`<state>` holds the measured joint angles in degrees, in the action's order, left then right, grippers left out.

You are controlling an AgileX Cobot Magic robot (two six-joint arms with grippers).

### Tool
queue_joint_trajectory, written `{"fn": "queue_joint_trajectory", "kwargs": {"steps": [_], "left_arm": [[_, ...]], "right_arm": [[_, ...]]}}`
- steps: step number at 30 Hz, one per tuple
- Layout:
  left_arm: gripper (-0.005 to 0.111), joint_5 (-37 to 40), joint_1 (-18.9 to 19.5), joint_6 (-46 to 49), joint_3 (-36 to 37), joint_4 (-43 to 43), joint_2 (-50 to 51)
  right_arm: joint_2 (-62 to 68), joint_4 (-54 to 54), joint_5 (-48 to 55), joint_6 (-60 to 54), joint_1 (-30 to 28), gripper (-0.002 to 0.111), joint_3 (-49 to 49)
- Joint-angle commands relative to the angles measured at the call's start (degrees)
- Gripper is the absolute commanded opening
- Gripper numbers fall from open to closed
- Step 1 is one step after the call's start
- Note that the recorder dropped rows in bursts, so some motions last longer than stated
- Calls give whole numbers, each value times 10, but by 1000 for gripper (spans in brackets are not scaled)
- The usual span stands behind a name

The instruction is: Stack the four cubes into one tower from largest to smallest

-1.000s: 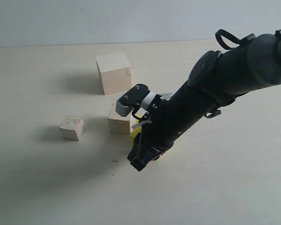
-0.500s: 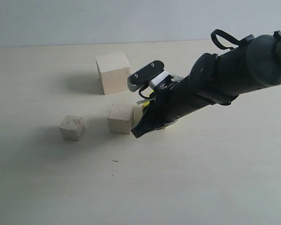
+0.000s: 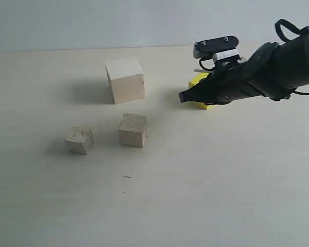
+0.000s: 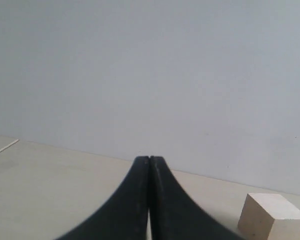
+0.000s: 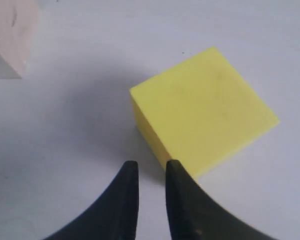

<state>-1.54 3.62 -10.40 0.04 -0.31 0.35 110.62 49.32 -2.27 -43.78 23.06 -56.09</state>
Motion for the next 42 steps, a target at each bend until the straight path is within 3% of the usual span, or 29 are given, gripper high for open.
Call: {"fn": "queue_joint_trajectory", "kwargs": {"steps": [1, 7, 10, 13, 18, 24, 27, 32, 37, 42], "left_arm": [[0, -6, -1, -64, 0, -5, -4], [0, -5, -6, -95, 0, -5, -4], [0, -4, -32, -97, 0, -5, 21], [0, -15, -80, -97, 0, -5, 70], [0, -50, -191, -94, -15, 32, 167], [0, -22, -287, -92, -138, 116, 344], [0, 46, -299, -92, -220, 176, 447], [0, 134, -299, -62, -355, 183, 589], [0, 108, -299, -59, -430, 183, 672], [0, 21, -299, -59, -448, 183, 690]], "right_arm": [[-29, 0, 31, 3, -8, 21, -3], [-98, -3, 67, 3, -7, 21, -3], [-139, -4, 83, 1, -7, 21, -3], [-168, -4, 101, 1, -7, 21, -3], [-201, -4, 145, -17, -7, 21, -3], [-222, -4, 165, -22, -7, 21, -3], [-234, -4, 176, -22, -7, 21, -3], [-255, -4, 206, -22, -7, 21, -3], [-272, -11, 236, -22, -7, 21, -3], [-285, -46, 249, -22, -7, 21, -3]]}}
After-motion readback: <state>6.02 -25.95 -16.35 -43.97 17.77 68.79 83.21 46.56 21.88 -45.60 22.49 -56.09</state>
